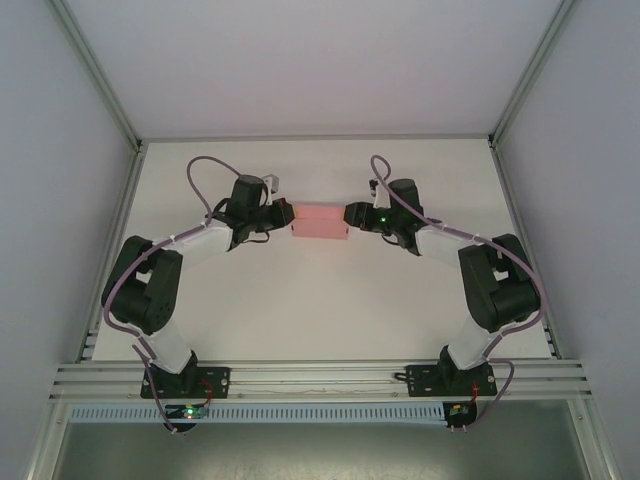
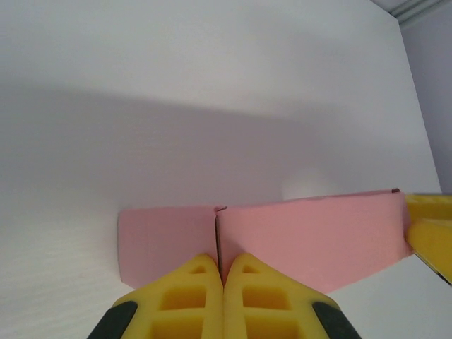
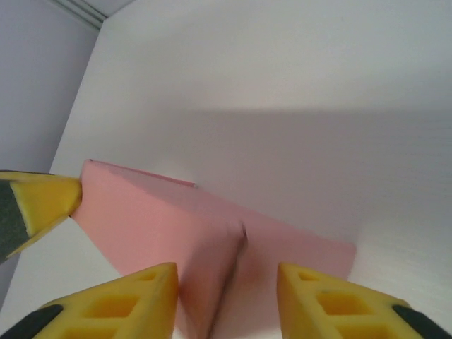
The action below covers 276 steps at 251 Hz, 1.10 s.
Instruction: Assemble paper box
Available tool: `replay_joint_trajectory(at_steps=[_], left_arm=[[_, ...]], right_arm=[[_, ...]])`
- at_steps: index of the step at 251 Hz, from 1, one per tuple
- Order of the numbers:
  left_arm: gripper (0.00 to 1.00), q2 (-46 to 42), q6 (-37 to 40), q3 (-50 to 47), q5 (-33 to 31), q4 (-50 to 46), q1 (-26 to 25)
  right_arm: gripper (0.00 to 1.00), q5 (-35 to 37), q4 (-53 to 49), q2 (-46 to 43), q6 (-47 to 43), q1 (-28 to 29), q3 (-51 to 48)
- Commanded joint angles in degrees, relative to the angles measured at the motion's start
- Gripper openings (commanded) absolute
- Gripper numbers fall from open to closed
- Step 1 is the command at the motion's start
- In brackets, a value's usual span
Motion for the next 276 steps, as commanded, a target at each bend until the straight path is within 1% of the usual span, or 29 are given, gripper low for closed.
replay_joint_trajectory(at_steps=[1, 6, 10, 13, 35, 37, 43, 50, 60, 71, 87, 96, 107, 113, 124, 145, 155, 172, 208, 237, 252, 263, 276], left_arm=[[0.0, 3.7, 3.0, -1.4, 2.3, -15.9, -1.2], [0.0, 3.5, 3.3, -1.1, 2.2, -16.3, -1.1], [0.0, 3.5, 3.4, -0.9, 2.1, -16.7, -1.2], [0.0, 3.4, 3.5, -0.7, 2.0, -17.0, -1.2], [0.0, 3.3, 3.9, 0.5, 1.6, -18.4, -1.2], [0.0, 3.3, 4.0, 0.6, 1.6, -18.6, -1.1], [0.01, 3.5, 4.1, 1.0, 1.5, -19.0, -1.1], [0.01, 3.6, 4.3, 1.4, 1.6, -19.3, -1.1], [0.02, 3.9, 4.4, 1.9, 1.4, -20.0, -1.1], [0.04, 4.1, 4.6, 2.3, 1.6, -20.3, -1.1], [0.1, 4.2, 4.9, 2.9, 1.9, -20.6, -1.2], [0.14, 4.2, 5.0, 3.1, 2.0, -20.8, -1.1], [0.16, 4.2, 5.1, 3.5, 2.0, -21.2, -1.1], [0.16, 4.1, 5.0, 3.8, 2.1, -21.5, -1.1], [0.2, 4.1, 5.0, 4.0, 2.1, -21.6, -1.1], [0.25, 3.7, 4.9, 4.4, 2.2, -21.6, -1.0], [0.27, 3.7, 5.0, 4.8, 2.1, -21.7, -1.1], [0.28, 4.0, 4.9, 5.6, 1.9, -22.1, -1.1], [0.32, 4.7, 4.9, 7.0, 3.3, -22.5, -1.1], [0.33, 4.9, 4.9, 7.6, 3.2, -22.8, -1.1], [0.35, 5.0, 4.8, 7.9, 3.3, -22.8, -1.0], [0.37, 4.9, 4.5, 8.1, 3.5, -22.6, -1.0], [0.37, 4.9, 4.3, 8.7, 3.8, -22.4, -1.0]], right_arm=[[0.54, -4.4, -12.2, 1.0, 0.0, -0.3, 6.5], [0.58, -4.7, -12.9, 1.1, -0.7, -0.5, 7.5], [0.65, -5.0, -13.4, 1.1, -1.3, -0.7, 8.2], [0.69, -5.2, -13.8, 1.1, -2.0, -0.7, 8.9], [0.79, -6.6, -18.1, 0.4, -11.2, -0.9, 13.2], [0.82, -6.5, -18.5, 0.3, -12.2, -0.9, 13.6], [0.96, -7.4, -19.4, 0.0, -16.0, -0.9, 14.4], [0.98, -8.2, -20.5, -0.6, -20.4, -0.8, 15.2], [0.98, -8.3, -21.4, -1.5, -25.7, -0.7, 15.8], [0.98, -10.3, -23.9, -2.5, -33.4, -0.3, 16.5], [0.98, -8.8, -25.8, -3.8, -42.3, 0.1, 16.2], [0.98, -9.5, -29.3, -4.0, -49.1, 0.6, 16.4], [0.98, -6.5, -32.3, -3.9, -52.4, 1.4, 17.4], [0.98, -5.9, -34.9, -3.7, -55.3, 1.9, 18.2], [0.98, -4.9, -39.2, -2.9, -61.0, 2.9, 19.3], [0.98, 0.0, -42.7, -1.0, -67.1, 5.3, 20.1], [0.98, 2.4, -43.5, 0.3, -68.5, 6.3, 20.7], [0.98, 5.8, -43.2, 2.3, -69.4, 7.3, 21.4], [0.98, 9.3, -40.8, 5.3, -69.2, 7.0, 23.2], [0.91, 9.9, -41.6, 7.3, -71.1, 7.0, 24.8], [0.79, 10.3, -42.4, 8.4, -71.9, 7.2, 25.5], [0.73, 10.6, -42.9, 9.2, -72.5, 7.3, 25.9], [0.58, 11.6, -43.3, 10.0, -72.7, 7.4, 26.5]])
